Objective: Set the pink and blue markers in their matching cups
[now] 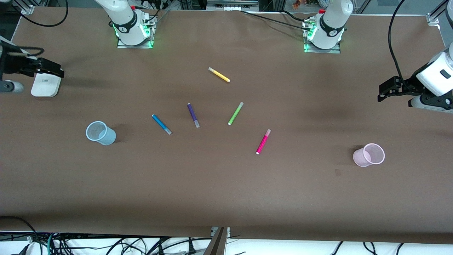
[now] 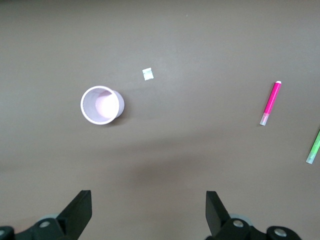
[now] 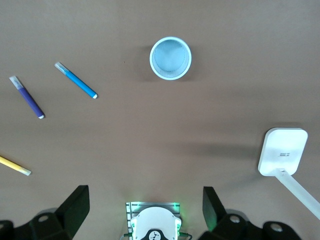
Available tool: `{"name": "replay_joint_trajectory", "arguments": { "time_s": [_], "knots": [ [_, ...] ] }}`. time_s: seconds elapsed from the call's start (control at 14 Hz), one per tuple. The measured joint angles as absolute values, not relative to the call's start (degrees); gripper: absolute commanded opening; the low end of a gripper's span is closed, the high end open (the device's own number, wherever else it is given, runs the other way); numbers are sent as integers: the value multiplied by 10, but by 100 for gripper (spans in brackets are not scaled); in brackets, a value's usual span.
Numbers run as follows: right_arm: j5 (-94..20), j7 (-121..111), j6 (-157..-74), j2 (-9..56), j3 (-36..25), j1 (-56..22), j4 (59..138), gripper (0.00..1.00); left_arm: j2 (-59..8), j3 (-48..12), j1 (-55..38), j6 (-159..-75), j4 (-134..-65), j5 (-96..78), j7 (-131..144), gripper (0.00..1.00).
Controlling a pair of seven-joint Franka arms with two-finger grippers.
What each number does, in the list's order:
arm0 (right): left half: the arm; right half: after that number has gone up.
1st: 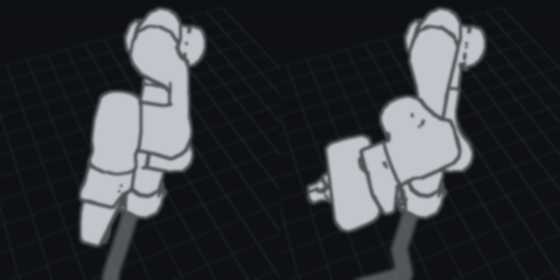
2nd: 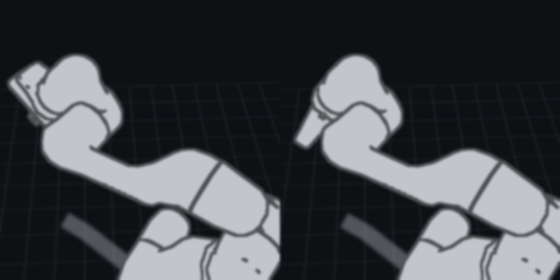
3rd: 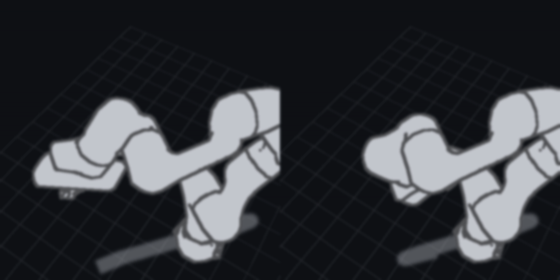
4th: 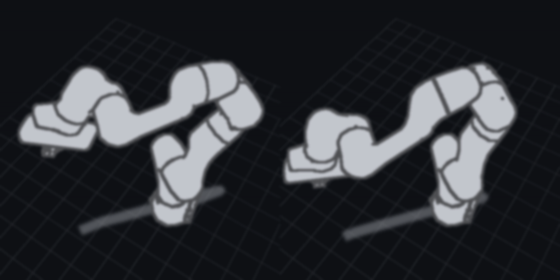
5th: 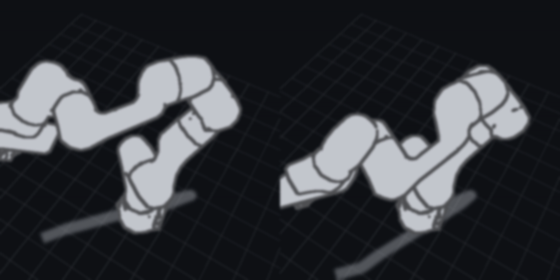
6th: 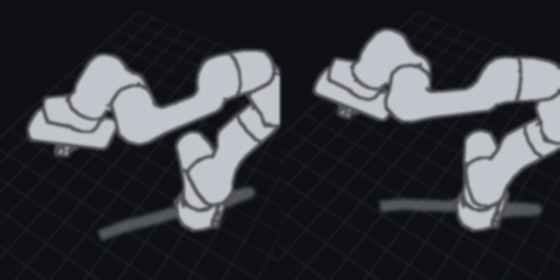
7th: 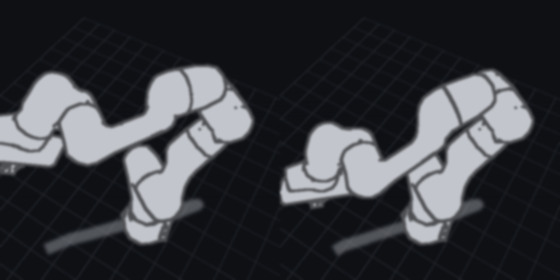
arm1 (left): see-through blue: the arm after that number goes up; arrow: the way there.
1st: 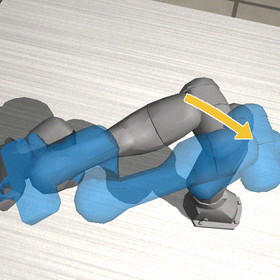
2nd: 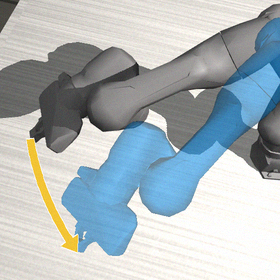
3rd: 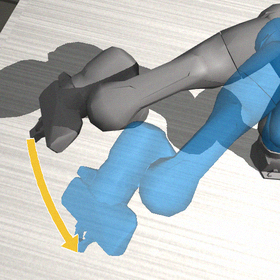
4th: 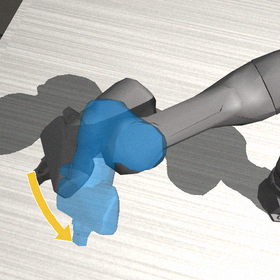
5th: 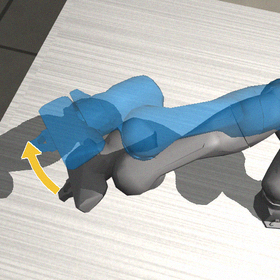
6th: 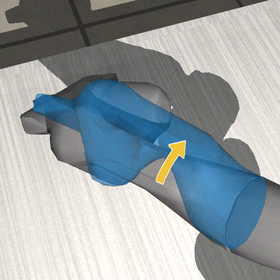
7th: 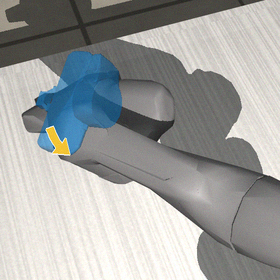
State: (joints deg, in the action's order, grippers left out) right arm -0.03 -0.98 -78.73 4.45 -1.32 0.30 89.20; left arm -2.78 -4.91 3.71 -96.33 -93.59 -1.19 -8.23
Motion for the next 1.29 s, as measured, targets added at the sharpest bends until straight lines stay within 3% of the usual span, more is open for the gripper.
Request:
{"name": "replay_joint_trajectory", "arguments": {
  "time_s": [0.29,0.64,1.0,1.29],
  "knots": [
    [-8,-10,-795,88,-11,-13,891,100,-63,-72,35,-1021,-949,-12,-82,100],
    [-8,-10,-894,164,-8,-79,892,100,-188,-112,28,-1173,-965,-12,-77,100],
    [-8,-50,-987,255,-7,-143,893,100,-265,-123,-61,-1244,-970,-12,-23,100],
    [-8,-112,-1047,302,-7,-168,902,100,-338,-123,-112,-1350,-977,32,19,100]
  ]
}}
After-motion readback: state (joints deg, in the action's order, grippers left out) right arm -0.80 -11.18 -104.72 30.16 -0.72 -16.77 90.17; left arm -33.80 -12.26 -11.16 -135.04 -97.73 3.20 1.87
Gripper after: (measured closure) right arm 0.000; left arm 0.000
